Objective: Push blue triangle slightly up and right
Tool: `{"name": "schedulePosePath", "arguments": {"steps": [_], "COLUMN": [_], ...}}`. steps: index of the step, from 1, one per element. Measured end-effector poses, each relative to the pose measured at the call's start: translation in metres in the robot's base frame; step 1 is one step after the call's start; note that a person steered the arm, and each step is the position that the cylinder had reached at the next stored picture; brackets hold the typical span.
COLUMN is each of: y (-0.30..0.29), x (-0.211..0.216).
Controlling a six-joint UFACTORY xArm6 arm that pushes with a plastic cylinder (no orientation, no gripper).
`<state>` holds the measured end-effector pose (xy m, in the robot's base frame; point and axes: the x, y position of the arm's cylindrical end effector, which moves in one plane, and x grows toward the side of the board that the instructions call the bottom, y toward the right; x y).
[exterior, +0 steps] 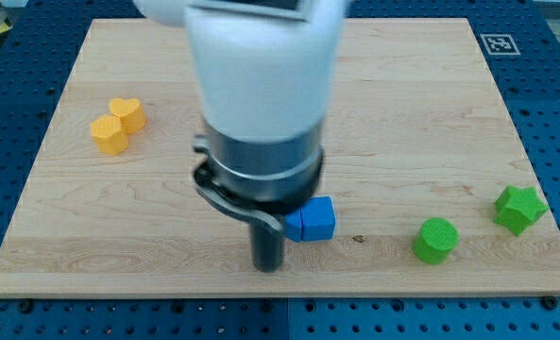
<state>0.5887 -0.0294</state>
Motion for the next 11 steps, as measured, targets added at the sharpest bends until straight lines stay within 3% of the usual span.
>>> {"name": "schedulePosePath", "arguments": {"steps": [2,4,7,11], "y": [-0.009,-0.03,0.016,0.084], "x": [-0.041,-0.01,-0.031,-0.123]}}
